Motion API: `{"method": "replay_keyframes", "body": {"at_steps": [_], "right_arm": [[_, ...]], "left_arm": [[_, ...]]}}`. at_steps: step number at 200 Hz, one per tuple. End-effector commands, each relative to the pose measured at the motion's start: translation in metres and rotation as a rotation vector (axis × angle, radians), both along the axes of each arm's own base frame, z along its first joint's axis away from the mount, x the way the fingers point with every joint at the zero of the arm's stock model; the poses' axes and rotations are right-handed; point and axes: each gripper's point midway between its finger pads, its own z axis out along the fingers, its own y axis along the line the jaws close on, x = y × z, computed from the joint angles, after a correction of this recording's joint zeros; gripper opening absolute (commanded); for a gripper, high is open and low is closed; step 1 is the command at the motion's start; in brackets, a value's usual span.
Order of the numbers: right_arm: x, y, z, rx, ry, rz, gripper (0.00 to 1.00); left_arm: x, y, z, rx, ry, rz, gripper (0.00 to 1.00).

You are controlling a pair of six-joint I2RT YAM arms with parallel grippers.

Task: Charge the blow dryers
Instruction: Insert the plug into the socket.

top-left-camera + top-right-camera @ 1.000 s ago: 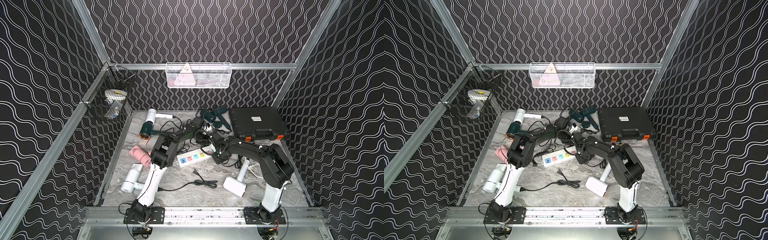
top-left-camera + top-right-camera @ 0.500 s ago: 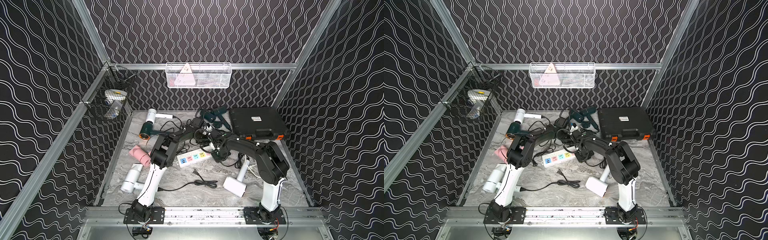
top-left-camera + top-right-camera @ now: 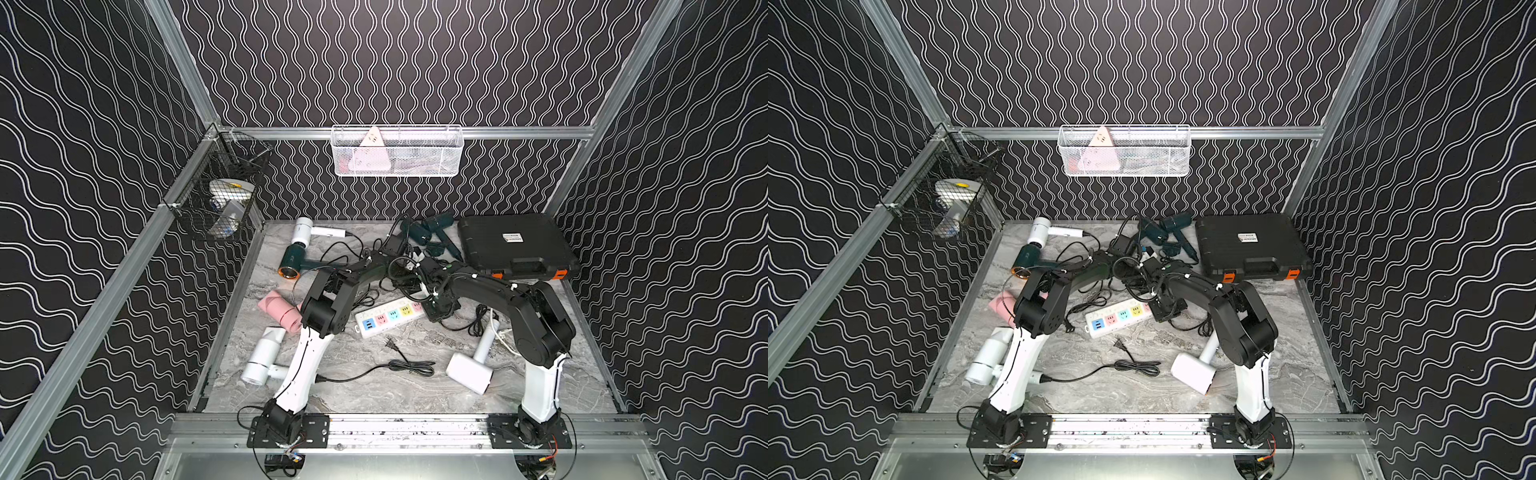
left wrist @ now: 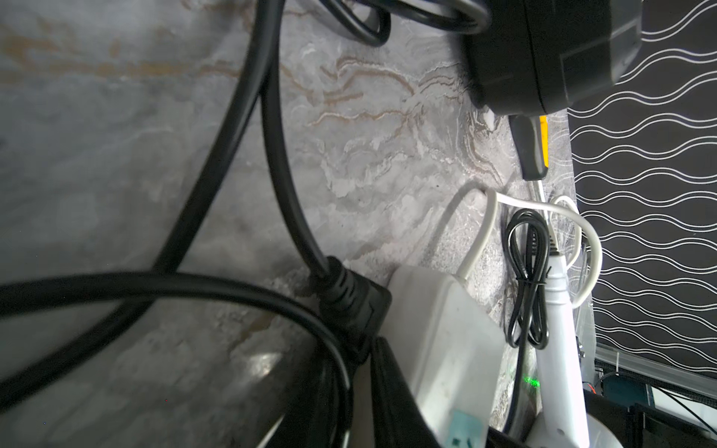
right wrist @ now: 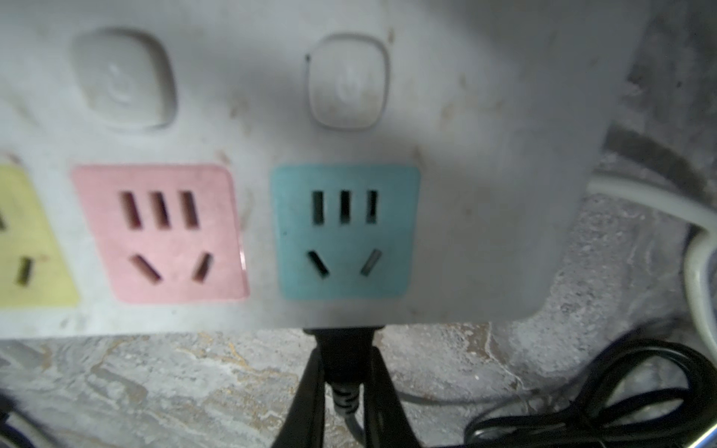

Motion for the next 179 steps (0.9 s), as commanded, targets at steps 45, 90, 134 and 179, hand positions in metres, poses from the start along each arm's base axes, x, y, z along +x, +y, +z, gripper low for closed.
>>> {"method": "replay_keyframes", "body": {"at_steps": [45,90,134,179], "right_arm": [[0.067,0.042,0.023,0.153,-0.256,-0.05,0.0],[0.058,0.04,0.016,0.155,-0.23,-0.04,0.0],[0.04,0.014,0.003,0.072,-0.205,-0.052,0.08],[0.025,0.003,0.004,0.069,-0.198,-0.048,0.28]], "left_arm": [[-0.062,0.009,-0.047,0.158,0.222,-0.048,0.19],[-0.064,0.009,-0.047,0.162,0.217,-0.052,0.17],[-0.038,0.011,-0.022,0.188,0.151,-0.032,0.19],[0.005,0.029,0.002,0.162,0.102,0.063,0.25]]}}
